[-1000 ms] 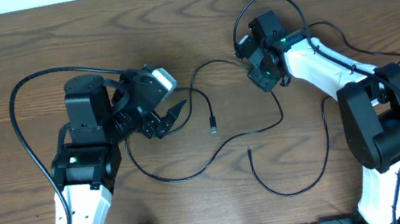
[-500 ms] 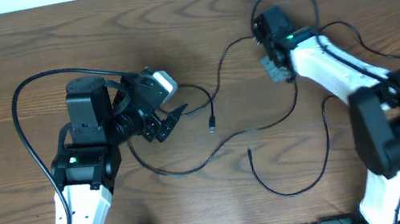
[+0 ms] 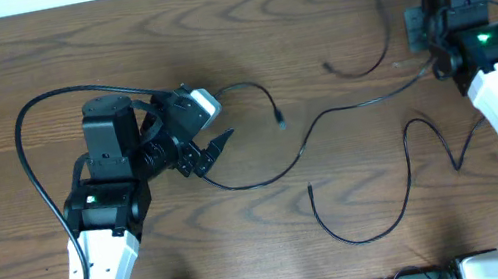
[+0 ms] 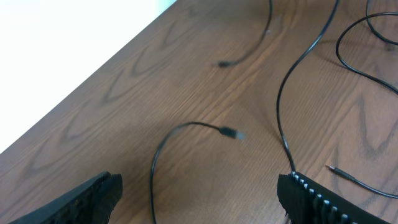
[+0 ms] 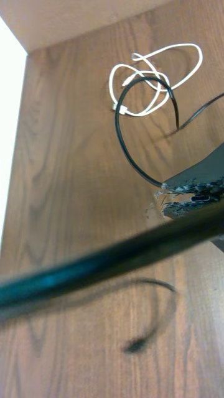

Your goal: Untangle cables

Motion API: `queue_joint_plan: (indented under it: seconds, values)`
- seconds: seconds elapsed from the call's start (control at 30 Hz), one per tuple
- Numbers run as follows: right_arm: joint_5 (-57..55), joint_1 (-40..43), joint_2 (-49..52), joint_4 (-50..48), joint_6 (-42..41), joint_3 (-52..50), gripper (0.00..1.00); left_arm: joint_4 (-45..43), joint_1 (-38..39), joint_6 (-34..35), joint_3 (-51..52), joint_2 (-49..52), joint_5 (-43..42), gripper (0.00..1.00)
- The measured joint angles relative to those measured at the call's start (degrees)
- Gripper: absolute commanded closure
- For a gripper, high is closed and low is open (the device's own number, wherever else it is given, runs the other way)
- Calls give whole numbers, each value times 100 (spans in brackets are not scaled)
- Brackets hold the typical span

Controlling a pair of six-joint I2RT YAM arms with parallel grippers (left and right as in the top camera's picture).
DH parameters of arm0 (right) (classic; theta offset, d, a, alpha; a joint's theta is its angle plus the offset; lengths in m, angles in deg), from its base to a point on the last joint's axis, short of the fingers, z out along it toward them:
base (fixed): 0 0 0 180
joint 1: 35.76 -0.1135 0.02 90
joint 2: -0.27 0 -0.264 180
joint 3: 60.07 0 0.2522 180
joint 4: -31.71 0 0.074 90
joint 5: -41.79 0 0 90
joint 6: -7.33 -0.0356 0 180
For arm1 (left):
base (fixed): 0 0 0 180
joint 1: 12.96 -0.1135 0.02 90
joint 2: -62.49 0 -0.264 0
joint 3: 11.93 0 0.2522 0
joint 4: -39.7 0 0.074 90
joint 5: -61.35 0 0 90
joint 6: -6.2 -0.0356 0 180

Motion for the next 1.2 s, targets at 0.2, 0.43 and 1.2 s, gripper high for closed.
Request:
queue_joint_plan:
  seconds: [0.2,0.43,1.2]
  values:
    - [223,63,13,114,-2,-2,99,0,0,-2,0,0,-2,15]
    - [302,63,13,98,-17,-2,94,0,0,0,0,0,0,15]
    - [297,72,13,369,-109,-2,15,52,0,-2,0,0,0,14]
